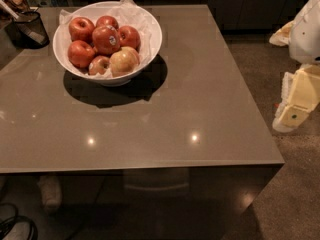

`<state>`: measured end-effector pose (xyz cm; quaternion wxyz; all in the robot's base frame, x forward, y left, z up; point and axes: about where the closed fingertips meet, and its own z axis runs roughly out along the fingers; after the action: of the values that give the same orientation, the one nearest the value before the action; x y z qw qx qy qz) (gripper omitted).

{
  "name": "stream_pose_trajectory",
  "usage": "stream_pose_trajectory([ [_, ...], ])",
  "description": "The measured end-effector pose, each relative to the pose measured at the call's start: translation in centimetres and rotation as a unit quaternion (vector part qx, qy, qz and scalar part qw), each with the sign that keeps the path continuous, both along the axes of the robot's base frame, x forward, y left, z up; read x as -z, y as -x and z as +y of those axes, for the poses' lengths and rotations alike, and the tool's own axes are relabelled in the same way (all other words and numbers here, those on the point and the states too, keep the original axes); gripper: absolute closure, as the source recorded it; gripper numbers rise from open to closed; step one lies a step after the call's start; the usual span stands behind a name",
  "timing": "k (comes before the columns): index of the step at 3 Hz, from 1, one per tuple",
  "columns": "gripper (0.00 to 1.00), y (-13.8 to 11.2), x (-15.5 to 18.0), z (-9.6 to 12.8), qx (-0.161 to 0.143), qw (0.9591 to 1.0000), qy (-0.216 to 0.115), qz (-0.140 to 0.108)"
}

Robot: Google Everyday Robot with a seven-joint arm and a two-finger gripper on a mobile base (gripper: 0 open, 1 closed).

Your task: Pick apple from white bowl

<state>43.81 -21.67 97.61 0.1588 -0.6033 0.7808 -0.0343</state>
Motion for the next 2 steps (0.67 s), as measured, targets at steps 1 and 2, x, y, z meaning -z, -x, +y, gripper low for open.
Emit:
stream_pose_trajectory([
  [1,0.00,-0.4,-0.4,0.3,0.002,1.0000,-0.002,-0.004],
  [2,0.00,-4.3,-0.7,2.9,-0.013,0.9996,0.020,0.013],
])
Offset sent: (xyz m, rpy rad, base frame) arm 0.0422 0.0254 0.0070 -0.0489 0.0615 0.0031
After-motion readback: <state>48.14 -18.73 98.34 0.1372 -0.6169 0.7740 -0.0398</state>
